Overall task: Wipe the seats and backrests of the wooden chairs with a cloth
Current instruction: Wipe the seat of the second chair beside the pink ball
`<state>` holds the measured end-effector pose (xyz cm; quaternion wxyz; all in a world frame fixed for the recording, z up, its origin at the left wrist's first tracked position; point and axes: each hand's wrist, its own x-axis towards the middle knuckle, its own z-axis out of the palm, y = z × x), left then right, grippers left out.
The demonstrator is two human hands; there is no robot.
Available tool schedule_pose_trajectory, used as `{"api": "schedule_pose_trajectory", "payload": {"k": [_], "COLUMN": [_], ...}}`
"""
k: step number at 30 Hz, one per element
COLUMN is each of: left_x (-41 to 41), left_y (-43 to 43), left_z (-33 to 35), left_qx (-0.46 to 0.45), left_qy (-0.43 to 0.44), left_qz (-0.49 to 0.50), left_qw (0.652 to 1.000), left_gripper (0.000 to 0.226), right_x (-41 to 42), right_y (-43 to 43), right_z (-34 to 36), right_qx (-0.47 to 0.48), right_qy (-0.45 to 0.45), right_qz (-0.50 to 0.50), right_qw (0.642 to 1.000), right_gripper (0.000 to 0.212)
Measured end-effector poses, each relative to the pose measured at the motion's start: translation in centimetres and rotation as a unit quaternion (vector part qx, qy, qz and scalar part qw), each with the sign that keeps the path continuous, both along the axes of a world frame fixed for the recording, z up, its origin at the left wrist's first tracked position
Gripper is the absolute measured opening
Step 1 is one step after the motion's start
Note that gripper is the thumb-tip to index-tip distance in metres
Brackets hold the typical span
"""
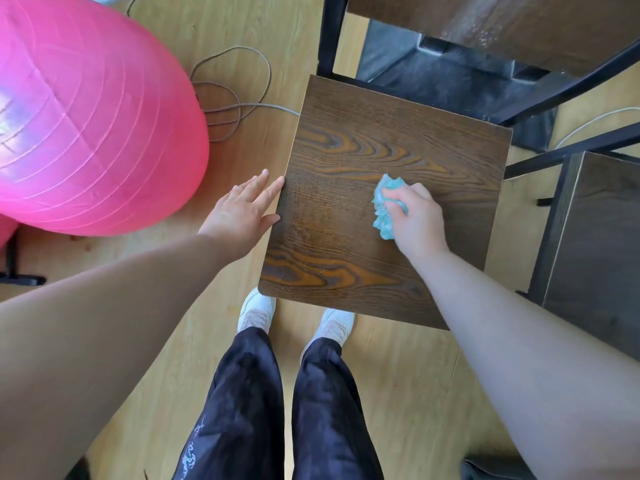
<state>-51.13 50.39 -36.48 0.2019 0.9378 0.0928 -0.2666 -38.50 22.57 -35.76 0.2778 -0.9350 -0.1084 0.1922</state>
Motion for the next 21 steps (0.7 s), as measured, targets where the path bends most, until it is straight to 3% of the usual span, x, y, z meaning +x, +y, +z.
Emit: {"api": "schedule_pose_trajectory", "payload": {"k": [8, 16, 21], "left_x": [-0.6, -2.4, -3.7], "left_y": [0.8, 0.6, 1.0], "left_z": [0.2, 0.3, -0.4], "left_qx": [0.016, 0.018, 0.012], "left_qy": [-0.001, -0.005, -0.010], "left_qz": [-0.020, -0.030, -0.017], "left_qw": [1.000, 0.999, 1.000], "left_gripper": [0.061, 0.061, 0.062], "right_x": [-3.2, -10.6, -8.4], "right_y": [2.4, 5.9, 6.7], "right_z": [-0.2, 0.3, 1.3], "right_qx": [0.007, 0.054, 0.067], "right_qy": [-0.004, 0.077, 0.103], "right_qz": [0.079, 0.192, 0.109], "right_qw": [0.997, 0.977, 0.986], "right_gripper": [0.023, 0.020, 0.022]}}
